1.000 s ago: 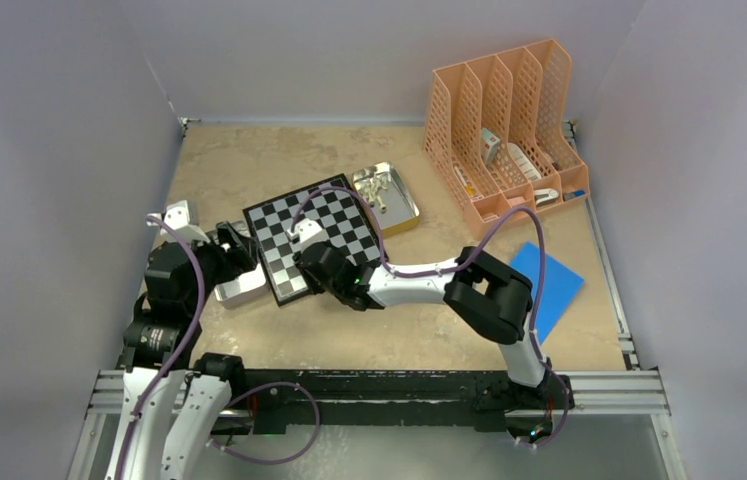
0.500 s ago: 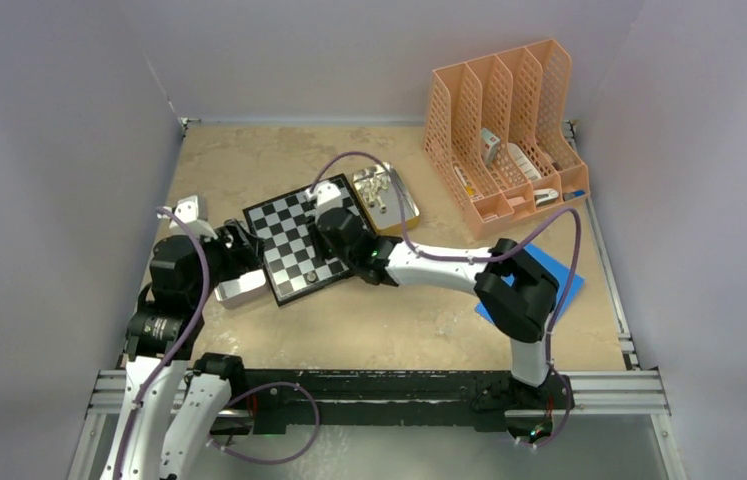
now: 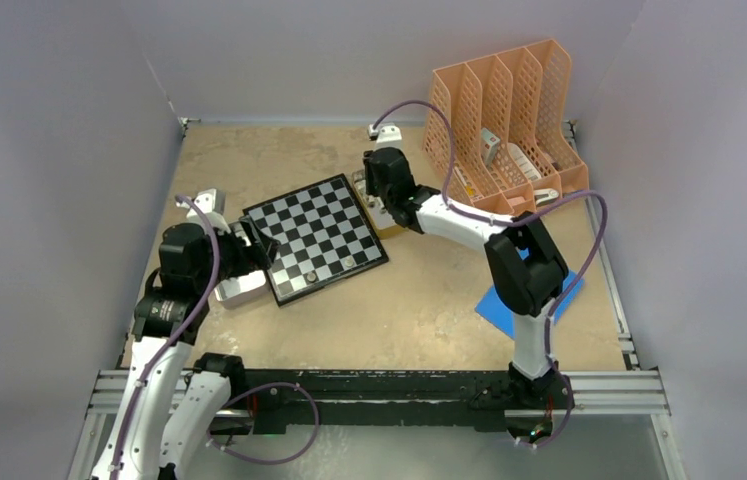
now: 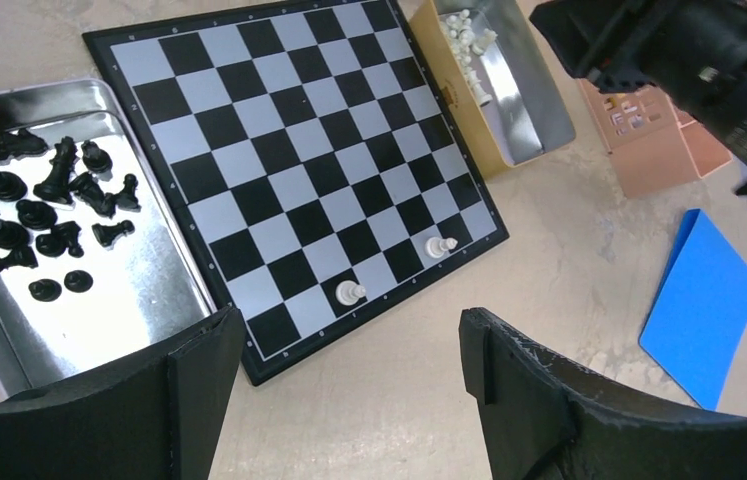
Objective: Set up the chess pieces on the board
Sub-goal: Pick up the chess piece from the storage box.
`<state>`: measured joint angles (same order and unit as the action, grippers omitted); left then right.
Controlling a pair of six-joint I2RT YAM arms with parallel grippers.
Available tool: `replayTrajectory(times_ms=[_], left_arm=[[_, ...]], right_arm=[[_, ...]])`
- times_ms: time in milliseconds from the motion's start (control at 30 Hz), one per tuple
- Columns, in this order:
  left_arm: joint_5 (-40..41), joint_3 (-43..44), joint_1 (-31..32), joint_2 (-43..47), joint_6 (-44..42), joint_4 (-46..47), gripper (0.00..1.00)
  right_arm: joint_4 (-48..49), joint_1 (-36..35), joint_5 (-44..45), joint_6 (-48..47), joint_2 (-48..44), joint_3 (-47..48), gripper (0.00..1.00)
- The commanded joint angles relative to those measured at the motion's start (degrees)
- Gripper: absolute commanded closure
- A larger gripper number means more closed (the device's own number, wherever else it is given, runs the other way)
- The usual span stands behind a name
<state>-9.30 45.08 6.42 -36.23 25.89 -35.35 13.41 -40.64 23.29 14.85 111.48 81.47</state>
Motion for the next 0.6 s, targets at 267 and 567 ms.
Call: replayTrajectory(times_ms=[267,567], left_arm=[[-2.46,-0.34,-0.35,1.83,-1.28,3.45,0.22],[-2.48,-0.43,-0.35,1.72,-1.28,3.54,0.22]], right_arm=[[0.3,6.91,-0.34,-3.48,11.1,11.03,0.69],[-0.47,8.19,-3.6,-4.61,14.92,13.56,0.71]])
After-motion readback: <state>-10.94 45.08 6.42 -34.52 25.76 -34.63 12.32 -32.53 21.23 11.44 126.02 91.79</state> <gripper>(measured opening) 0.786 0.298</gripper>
